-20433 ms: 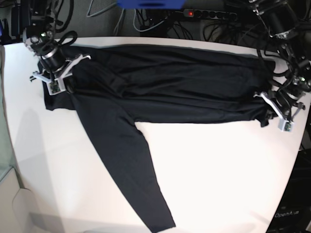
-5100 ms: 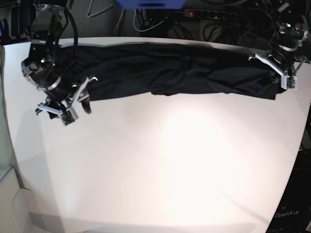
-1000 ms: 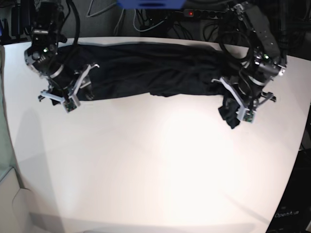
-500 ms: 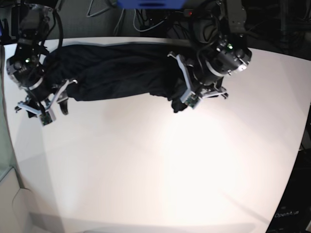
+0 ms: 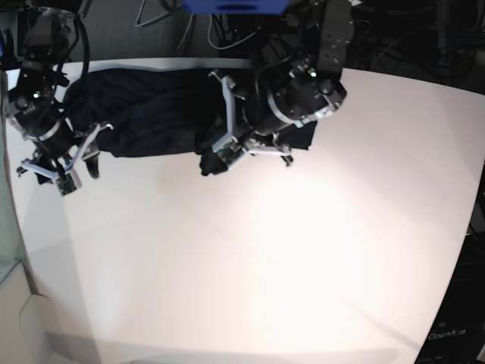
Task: Fold the T-shirt properly
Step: 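Fold the strip's end over toward the right gripper with the left gripper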
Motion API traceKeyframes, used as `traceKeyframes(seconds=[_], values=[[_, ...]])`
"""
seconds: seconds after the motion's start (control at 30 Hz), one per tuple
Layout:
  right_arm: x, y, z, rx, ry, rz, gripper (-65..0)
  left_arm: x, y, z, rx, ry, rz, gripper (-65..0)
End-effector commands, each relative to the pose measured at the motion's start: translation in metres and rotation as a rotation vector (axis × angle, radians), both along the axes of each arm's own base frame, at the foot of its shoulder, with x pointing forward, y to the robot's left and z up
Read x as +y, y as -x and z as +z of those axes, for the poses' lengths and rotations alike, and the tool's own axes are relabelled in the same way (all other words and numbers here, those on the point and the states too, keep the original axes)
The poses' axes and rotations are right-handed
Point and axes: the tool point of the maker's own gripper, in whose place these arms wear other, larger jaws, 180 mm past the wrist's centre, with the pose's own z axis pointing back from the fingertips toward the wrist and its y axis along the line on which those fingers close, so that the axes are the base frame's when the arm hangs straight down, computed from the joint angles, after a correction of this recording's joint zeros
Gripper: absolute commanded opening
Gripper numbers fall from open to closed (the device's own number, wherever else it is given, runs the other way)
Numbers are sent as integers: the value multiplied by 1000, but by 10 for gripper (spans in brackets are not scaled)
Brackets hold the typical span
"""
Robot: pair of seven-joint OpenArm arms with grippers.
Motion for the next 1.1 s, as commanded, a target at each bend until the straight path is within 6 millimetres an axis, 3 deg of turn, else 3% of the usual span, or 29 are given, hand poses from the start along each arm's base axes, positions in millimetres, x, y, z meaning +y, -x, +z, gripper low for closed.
traceKeyframes(seconds=[0.0,0.17,0.37,0.6,0.63,0.8,0.87,1.07], values=[[-1,-6,14,-49,6,12,-328,-10,-4,16,-39,54,-9,-650],[-2,-7,15,-49,11,13,-328,-22,-3,12,-24,55,-34,-650],[-2,-6,15,-49,9,13,-328,-24,0,-6,28,42,-43,-650],[-2,-6,15,-49,9,13,-328,-25,1,-7,32,44,-43,-639],[-1,-6,14,-48,7,14,-328,-25,1,-7,32,43,-46,-607],[-1,-6,13,-46,7,14,-328,-25,1,-3,22,53,-46,-320],[-2,-6,13,-46,8,14,-328,-28,0,1,13,92,-50,-286],[-3,-3,11,-37,10,13,-328,-23,4,9,38,200,-65,-283]])
